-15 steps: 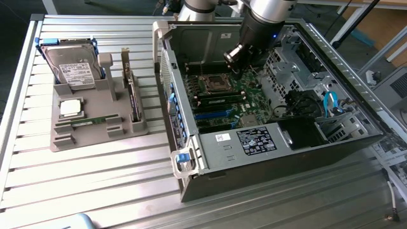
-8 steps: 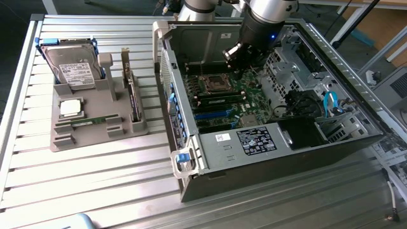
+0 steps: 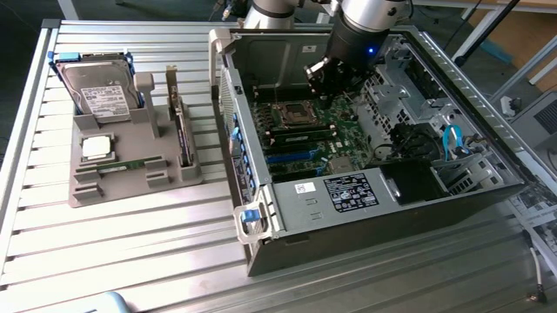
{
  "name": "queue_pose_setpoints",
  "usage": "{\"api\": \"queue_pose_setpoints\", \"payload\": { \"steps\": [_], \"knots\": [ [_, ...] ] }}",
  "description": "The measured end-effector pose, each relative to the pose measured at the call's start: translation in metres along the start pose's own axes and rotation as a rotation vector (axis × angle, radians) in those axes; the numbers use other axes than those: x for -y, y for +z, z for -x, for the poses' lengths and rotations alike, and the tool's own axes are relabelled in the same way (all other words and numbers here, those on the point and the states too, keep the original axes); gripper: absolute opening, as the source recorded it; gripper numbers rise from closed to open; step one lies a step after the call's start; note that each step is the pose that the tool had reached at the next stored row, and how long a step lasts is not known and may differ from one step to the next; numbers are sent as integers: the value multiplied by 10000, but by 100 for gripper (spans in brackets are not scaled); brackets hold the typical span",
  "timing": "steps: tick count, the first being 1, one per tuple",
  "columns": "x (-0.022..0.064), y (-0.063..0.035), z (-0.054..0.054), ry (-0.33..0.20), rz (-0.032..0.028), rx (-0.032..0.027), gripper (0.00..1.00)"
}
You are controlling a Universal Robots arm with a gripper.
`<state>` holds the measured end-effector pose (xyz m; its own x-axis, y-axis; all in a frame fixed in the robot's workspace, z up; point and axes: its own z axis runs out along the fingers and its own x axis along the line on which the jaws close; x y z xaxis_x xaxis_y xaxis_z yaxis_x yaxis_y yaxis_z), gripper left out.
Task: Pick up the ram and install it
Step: 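Press down the ram until it locks into place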
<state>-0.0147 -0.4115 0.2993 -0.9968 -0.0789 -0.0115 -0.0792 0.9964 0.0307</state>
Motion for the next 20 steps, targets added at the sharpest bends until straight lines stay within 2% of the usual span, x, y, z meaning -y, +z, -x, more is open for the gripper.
{"api": "queue_pose_setpoints", "payload": {
  "steps": [8,20],
  "knots": [
    [0,3,0,1291,-14,39,11],
    [0,10,0,1345,-14,42,11]
  ]
}}
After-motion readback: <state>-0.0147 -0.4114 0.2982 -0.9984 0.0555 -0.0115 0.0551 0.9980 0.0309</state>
